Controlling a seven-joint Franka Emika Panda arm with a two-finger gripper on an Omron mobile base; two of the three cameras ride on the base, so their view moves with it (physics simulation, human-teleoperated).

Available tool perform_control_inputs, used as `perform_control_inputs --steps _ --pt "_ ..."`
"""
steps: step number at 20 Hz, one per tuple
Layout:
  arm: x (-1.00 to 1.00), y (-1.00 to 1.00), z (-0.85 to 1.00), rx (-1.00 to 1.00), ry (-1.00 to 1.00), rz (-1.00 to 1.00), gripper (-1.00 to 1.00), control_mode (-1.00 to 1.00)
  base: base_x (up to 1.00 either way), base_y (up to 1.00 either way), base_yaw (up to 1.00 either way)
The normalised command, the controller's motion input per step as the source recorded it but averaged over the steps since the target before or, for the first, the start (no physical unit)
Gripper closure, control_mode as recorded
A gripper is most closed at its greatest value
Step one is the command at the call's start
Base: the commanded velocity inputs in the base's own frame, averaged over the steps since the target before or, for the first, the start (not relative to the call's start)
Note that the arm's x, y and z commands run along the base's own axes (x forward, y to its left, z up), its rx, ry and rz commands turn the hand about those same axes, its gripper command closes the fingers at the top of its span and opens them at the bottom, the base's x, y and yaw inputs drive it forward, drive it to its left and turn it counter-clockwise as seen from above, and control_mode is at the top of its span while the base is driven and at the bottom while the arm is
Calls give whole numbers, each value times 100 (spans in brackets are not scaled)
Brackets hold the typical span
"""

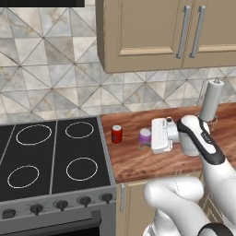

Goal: Four empty soda cans are scattered around the kitchen. Gather all the cans and cluster them next to the stove for recycling.

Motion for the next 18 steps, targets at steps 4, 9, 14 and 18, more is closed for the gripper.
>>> perform_control_inputs --steps 4,9,14,18 --pt "30 0 -16 0 0 0 100 -100 0 0 0" --pt "35 0 -13 -1 0 0 100 -100 0 0 0" --pt "28 -4 -17 -2 0 0 100 -100 0 0 0" --pt "27 -5 -21 -1 0 0 100 -100 0 0 0"
